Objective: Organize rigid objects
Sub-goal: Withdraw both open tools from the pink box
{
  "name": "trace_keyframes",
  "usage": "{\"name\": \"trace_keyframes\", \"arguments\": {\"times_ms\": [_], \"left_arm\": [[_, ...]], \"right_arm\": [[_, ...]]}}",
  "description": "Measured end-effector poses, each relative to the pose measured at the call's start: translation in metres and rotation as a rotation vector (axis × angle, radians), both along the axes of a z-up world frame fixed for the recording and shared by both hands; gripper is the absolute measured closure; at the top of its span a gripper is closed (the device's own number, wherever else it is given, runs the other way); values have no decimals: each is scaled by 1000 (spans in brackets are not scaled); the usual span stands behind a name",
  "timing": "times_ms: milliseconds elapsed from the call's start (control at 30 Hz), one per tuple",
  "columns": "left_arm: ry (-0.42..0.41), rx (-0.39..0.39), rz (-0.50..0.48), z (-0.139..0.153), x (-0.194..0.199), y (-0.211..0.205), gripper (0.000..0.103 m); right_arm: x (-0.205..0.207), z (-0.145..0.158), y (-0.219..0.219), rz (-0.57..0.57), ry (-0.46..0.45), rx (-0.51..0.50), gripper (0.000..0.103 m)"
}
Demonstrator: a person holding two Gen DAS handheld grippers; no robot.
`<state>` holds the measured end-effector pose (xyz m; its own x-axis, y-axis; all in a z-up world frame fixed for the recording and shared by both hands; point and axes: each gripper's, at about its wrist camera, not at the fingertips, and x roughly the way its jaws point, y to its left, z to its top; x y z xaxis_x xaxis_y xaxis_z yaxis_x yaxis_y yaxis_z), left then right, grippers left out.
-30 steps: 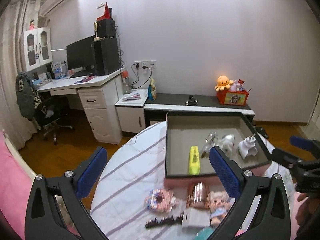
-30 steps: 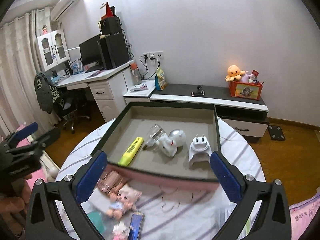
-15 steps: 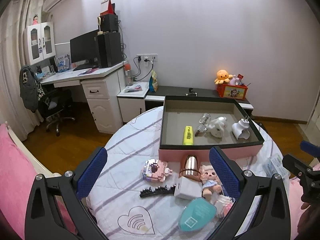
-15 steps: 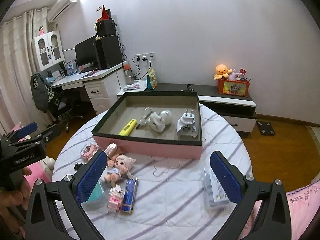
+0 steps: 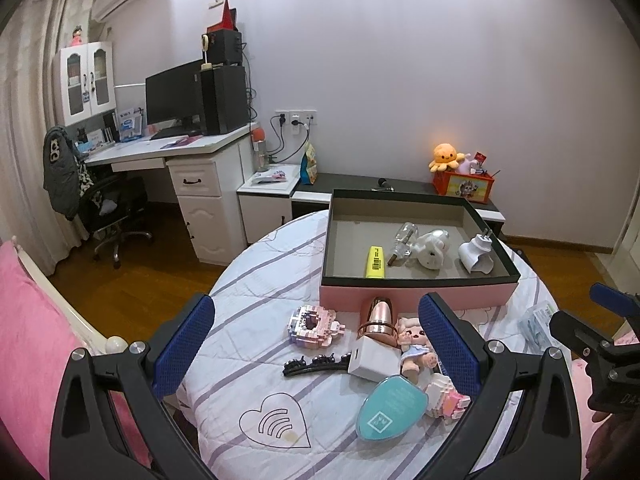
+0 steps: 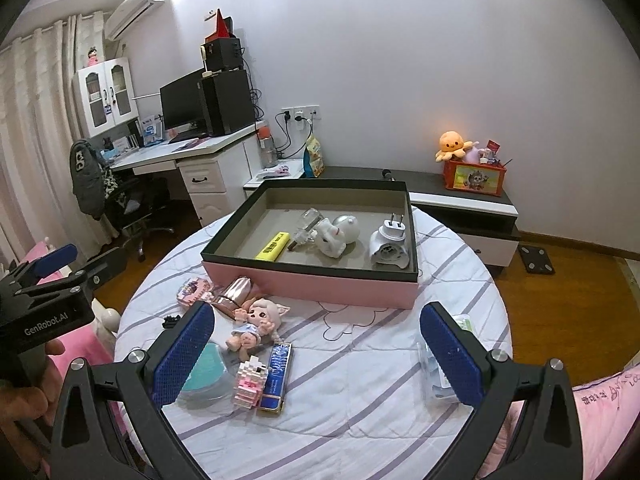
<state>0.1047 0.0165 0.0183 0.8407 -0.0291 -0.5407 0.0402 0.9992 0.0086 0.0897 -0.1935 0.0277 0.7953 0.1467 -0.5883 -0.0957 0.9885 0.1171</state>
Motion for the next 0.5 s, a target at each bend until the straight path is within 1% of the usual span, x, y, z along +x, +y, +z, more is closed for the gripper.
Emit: {"name": "trace_keyframes", "arguments": {"times_ms": [500], "left_arm": [[-1,3,0,0,-1,2,0]], "right_arm": [[-1,1,-1,-13,0,-4,0]]}}
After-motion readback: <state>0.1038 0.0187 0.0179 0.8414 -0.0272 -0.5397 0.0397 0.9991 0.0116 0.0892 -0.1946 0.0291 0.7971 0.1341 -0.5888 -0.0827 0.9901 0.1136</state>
